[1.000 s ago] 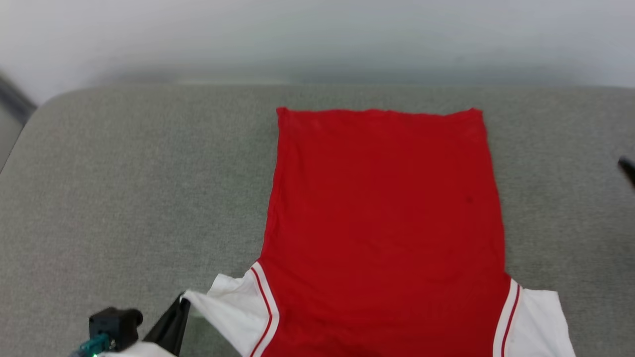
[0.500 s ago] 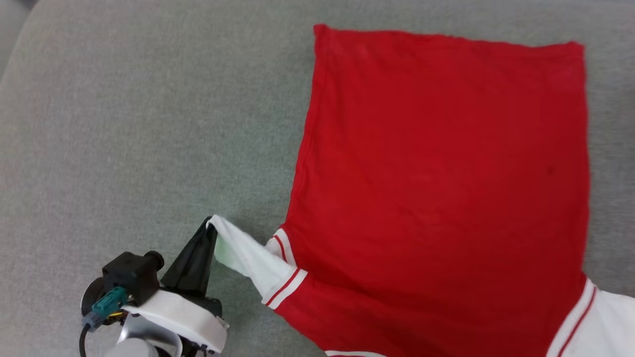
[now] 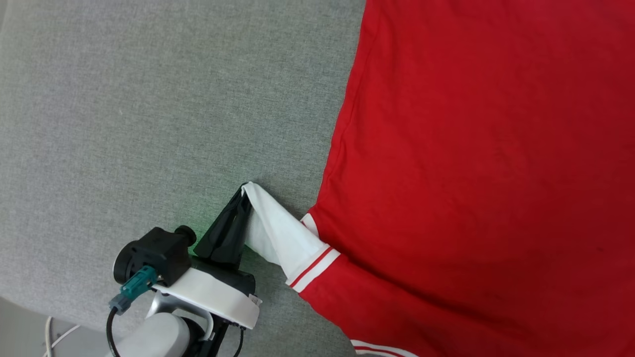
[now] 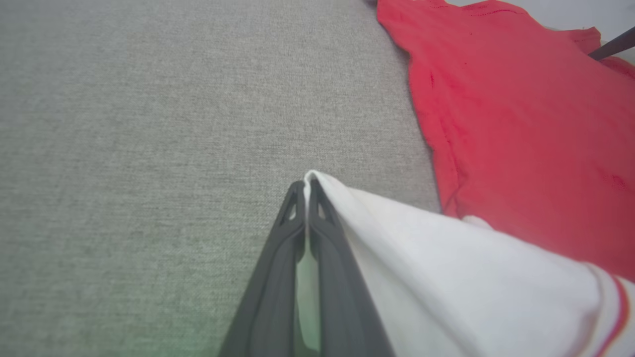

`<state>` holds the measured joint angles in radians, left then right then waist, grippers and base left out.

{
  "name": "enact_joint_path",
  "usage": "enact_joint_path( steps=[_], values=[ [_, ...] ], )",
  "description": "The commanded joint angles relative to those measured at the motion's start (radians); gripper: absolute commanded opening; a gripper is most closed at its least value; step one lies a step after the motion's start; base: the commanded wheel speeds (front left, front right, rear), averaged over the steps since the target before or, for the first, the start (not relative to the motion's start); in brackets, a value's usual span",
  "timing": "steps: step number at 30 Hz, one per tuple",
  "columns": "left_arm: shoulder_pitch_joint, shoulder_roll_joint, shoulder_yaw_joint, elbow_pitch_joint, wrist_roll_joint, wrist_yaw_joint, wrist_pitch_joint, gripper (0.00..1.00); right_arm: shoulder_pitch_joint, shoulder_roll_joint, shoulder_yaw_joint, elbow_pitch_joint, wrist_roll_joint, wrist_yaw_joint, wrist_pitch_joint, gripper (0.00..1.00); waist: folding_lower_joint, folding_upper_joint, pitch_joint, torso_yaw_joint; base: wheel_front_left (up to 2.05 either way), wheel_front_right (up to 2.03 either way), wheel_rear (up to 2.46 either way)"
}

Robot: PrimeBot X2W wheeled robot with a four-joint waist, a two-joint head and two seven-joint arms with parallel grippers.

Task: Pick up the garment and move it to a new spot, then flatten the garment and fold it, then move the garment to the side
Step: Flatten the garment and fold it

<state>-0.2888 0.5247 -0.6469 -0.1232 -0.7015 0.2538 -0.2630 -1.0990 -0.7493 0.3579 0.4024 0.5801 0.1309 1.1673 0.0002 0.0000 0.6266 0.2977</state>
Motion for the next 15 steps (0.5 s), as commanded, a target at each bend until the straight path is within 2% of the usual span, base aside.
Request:
enact_joint_path(
  steps=[1,6,7,8,15],
  values=[
    [-0.010,-0.003,0.000,0.005,0.007,-0.003,-0.002,0.00,0.038,0.006,0.016,0.016,-0.001,0.000,0.005,1.00,-0.0002,0.0000,0.022,0.020,0.00,0.00,0.00],
    [-0.012,-0.021,-0.010,0.032,0.022,-0.015,-0.001,0.00,0.113,0.015,0.046,0.045,0.016,0.000,0.003,1.00,-0.0002,0.0000,0.020,0.018,0.00,0.00,0.00],
    [-0.011,-0.023,-0.010,0.037,0.021,-0.017,-0.001,0.00,0.113,0.010,0.052,0.040,0.012,0.000,0.001,0.30,-0.0002,0.0000,0.014,0.016,0.00,0.00,0.00],
    [-0.010,-0.025,-0.008,0.042,0.021,-0.019,-0.001,0.00,0.109,0.006,0.054,0.032,0.012,0.000,-0.006,0.00,-0.0002,0.0000,0.007,0.014,0.00,0.00,0.00],
    [0.037,-0.024,0.002,0.067,0.018,-0.015,-0.002,0.00,0.064,-0.008,0.047,-0.008,0.043,0.000,-0.112,0.00,-0.0002,0.0000,-0.107,-0.017,0.00,0.00,0.00]
  ],
)
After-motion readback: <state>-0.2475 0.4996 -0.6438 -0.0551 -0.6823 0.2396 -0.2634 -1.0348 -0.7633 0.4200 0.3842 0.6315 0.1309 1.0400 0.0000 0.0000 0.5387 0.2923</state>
